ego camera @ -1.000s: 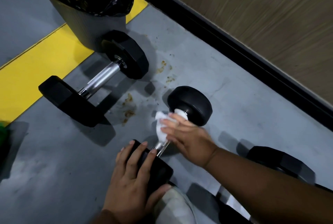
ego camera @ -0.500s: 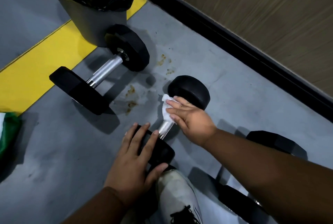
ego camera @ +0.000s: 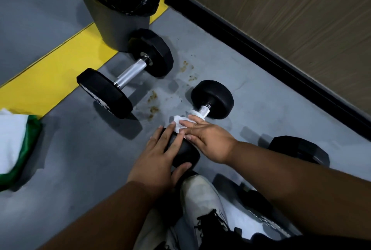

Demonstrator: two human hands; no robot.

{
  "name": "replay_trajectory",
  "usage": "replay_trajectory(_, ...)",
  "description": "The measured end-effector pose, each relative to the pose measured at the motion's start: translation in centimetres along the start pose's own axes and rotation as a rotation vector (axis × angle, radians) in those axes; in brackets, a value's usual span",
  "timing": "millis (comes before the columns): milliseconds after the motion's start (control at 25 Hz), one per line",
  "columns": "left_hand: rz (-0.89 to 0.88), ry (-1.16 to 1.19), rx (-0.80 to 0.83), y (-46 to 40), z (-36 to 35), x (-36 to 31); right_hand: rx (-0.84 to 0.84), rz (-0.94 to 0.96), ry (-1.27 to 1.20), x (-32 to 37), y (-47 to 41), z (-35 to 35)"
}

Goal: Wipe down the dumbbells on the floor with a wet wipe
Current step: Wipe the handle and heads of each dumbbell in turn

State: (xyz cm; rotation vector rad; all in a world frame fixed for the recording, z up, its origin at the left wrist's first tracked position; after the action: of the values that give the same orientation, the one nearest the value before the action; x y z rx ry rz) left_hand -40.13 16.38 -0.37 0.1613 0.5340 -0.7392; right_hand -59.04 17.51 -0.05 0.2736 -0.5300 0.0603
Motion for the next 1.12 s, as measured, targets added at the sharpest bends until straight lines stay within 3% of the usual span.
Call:
replay_trajectory(280, 0.055, -0.050, 0.236, -0.8, 1.9, -1.7, 0.241, -0.073, 0.128, 2.6, 1.9, 1.2)
replay_trajectory(360, 0.040, -0.068, 0.249, -0.7, 2.0, -2.0, 0.211, -0.039, 0.093, 2.6, 2.4, 1.0)
replay_trajectory(480, 0.023, -0.022, 0.178, -0.4, 1.2, -1.1, 0.075, 0.038, 0.009, 1.1, 1.8, 0.5)
replay_trajectory(640, -0.008, -0.064, 0.082, 0.8, 0.2, -0.8, 0.057, 0.109, 0.036, -1.0, 1.6, 0.1)
replay_trajectory(840, -0.050, -0.111, 0.022, 0.8, -0.4, -1.6, -0.094, -0.067, -0.035, -3.2, 1.0, 1.7)
replay_trajectory(1040, -0.057, -0.069, -0.023, 1.0, -0.8, -1.8, 0.021, 0.186, -0.053, -0.6, 5.2, -0.9)
replay_trajectory(1120, -0.062, -0.072, -0.028, 1.1, -0.9, -2.0, -0.001, 0.152, 0.025, -2.3, 3.3, 0.7)
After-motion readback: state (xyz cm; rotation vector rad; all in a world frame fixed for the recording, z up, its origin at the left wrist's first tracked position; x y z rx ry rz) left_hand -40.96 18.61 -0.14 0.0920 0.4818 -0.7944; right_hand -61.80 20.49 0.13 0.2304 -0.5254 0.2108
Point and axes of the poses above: each hand's wrist, its own y-axis away from the middle knuckle, its own z-axis out of the back of the hand, x = y × z, the point moved 4 cm from there along -y, towards the middle knuckle, and after that the axes turned 7 degrees about -x, right-handed, at the moved point
